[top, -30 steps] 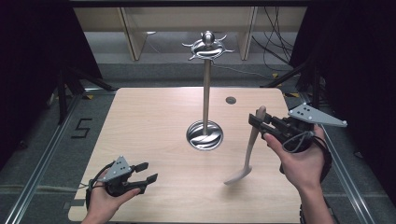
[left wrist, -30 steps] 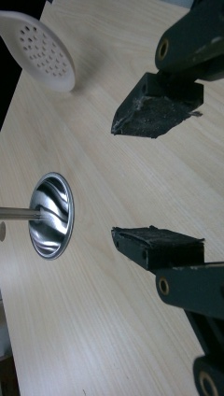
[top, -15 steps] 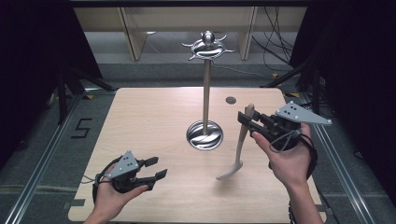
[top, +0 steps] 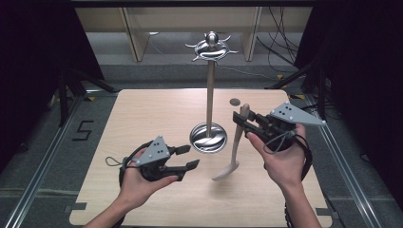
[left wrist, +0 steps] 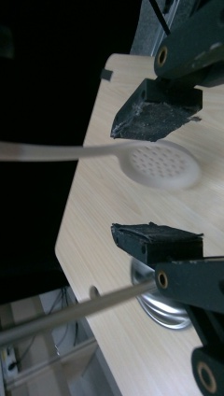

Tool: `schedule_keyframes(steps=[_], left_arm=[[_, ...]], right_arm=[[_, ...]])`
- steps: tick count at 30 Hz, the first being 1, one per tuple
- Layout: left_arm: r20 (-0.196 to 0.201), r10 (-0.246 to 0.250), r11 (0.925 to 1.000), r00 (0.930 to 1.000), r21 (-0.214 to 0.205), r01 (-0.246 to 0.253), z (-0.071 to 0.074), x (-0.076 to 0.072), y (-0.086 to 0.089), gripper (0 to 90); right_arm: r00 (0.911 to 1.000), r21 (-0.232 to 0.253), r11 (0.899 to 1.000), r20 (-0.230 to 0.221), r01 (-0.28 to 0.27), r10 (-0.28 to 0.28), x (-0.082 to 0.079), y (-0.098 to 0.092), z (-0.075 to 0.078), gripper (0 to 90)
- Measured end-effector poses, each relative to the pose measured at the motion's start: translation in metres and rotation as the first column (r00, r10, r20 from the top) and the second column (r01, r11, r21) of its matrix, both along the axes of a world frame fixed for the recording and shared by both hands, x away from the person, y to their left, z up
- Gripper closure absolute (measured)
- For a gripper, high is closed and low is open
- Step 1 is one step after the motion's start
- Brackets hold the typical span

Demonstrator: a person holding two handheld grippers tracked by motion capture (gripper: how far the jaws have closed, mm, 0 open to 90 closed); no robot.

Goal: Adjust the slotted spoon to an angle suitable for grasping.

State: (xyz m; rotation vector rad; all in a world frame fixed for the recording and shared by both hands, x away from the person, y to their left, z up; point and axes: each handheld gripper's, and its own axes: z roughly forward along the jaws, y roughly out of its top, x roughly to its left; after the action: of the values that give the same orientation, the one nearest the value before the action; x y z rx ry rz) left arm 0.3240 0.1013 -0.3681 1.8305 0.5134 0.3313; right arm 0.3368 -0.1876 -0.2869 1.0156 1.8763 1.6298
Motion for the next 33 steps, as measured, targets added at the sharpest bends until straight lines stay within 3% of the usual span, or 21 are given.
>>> schedule_keyframes(steps=[2, 4, 5, 7, 11, 21, 23, 28, 30, 33], left_arm=[[0.009, -0.016, 0.9998, 0.9998, -0.007, 0.016, 0.006, 0.004, -0.018, 46.9], [0.016, -0.023, 0.9997, 0.9996, 0.001, 0.023, 0.008, 0.006, -0.023, 47.7], [0.02, -0.03, 0.9995, 0.9993, 0.001, 0.03, 0.01, 0.01, -0.033, 48.0], [0.019, -0.033, 0.9995, 0.9993, -0.002, 0.033, 0.01, 0.011, -0.038, 48.3], [0.036, -0.034, 0.9988, 0.9988, -0.033, 0.035, 0.015, 0.017, -0.058, 50.7], [0.043, -0.019, 0.9981, 0.9989, -0.058, 0.022, 0.019, 0.028, -0.071, 58.1], [0.041, -0.019, 0.9973, 0.999, -0.07, 0.021, 0.02, 0.029, -0.073, 58.9], [0.061, -0.013, 0.9955, 0.9981, -0.093, 0.019, 0.022, 0.031, -0.078, 65.4], [0.069, -0.007, 0.9945, 0.9976, -0.104, 0.014, 0.022, 0.031, -0.08, 67.8], [0.083, 0.008, 0.9946, 0.9965, -0.104, 0.001, 0.022, 0.031, -0.08, 73.7]], right_arm=[[0.9999, 0.012, 1.0, 0.004, -0.014, 0.014, 0.0, 0.003, 0.0, 68.1], [0.9997, -0.001, 1.0, 0.023, -0.012, 0.012, 0.0, 0.004, 0.0, 68.1], [0.9998, 0.009, 1.0, 0.003, -0.018, 0.018, -0.001, 0.005, 0.0, 68.1], [0.9998, 0.01, 1.0, 0.007, -0.021, 0.021, -0.001, 0.006, 0.0, 68.1], [0.9995, 0.007, 1.0, 0.011, -0.029, 0.029, 0.0, 0.009, -0.001, 68.1], [0.9994, 0.013, 0.999, -0.005, -0.034, 0.034, 0.0, 0.014, -0.003, 68.1], [0.9993, 0.001, 0.999, 0.016, -0.033, 0.033, 0.001, 0.015, -0.003, 68.1], [0.9991, 0.027, 0.999, -0.005, -0.042, 0.042, -0.002, 0.018, -0.003, 68.1], [0.9984, 0.013, 0.999, 0.019, -0.053, 0.053, 0.0, 0.018, -0.004, 68.1], [0.9988, 0.03, 0.998, -0.004, -0.049, 0.049, -0.001, 0.019, -0.004, 68.1]])
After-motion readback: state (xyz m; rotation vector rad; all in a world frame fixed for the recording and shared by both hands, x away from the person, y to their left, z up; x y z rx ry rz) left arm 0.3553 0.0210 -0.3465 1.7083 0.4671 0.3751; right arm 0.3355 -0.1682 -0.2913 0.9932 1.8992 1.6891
